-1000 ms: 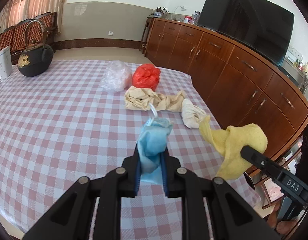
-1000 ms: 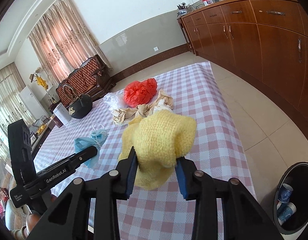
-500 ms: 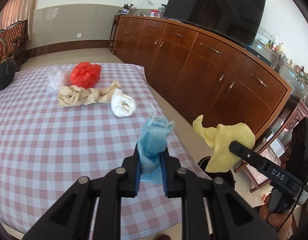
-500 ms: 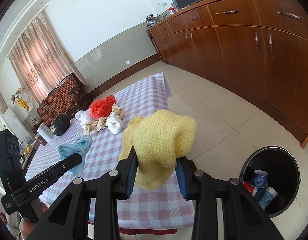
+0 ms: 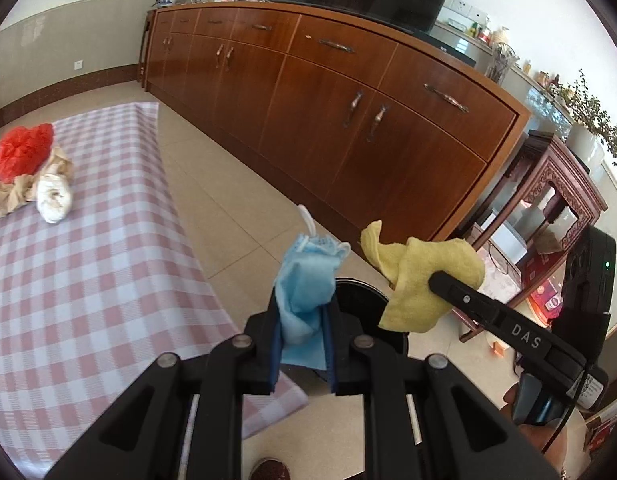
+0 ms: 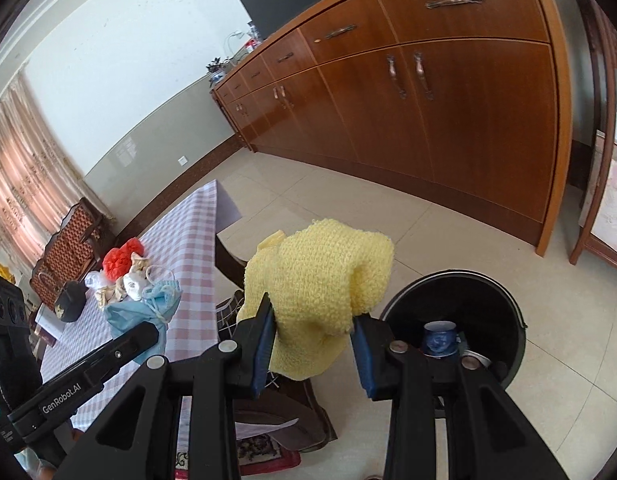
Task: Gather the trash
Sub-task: 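Carry the mask and yellow cloth over the black bin with both tools, then open both tools to drop the mask and yellow cloth into the bin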
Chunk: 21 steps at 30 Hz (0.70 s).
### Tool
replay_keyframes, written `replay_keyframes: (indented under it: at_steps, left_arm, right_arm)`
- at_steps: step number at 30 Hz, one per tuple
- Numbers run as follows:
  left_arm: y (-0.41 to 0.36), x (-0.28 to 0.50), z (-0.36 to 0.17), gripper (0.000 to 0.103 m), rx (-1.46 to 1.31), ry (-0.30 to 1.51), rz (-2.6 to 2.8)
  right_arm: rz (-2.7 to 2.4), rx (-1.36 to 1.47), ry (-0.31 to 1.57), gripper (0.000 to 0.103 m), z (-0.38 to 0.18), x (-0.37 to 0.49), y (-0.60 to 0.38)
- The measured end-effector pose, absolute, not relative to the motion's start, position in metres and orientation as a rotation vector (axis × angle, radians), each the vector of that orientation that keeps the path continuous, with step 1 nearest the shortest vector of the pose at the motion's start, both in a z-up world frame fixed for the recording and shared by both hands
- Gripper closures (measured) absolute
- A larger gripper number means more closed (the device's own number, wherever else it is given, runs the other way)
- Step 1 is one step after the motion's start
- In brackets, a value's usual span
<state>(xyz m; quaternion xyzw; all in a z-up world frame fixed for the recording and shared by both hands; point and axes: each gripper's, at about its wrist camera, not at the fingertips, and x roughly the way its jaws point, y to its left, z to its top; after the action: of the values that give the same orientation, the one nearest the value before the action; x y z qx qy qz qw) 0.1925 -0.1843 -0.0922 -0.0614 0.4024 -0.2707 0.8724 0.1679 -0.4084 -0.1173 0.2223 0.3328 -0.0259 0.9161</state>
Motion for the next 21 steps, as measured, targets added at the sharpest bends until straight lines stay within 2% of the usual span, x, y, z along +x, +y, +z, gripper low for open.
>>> replay_keyframes:
  at_steps: [21]
  left_arm:
    - [-0.285, 0.204, -0.162, 0.084, -0.057, 1.042, -0.647]
  right_arm:
    - [-0.297, 0.584, 0.836, 0.065, -0.182, 0.173, -0.524]
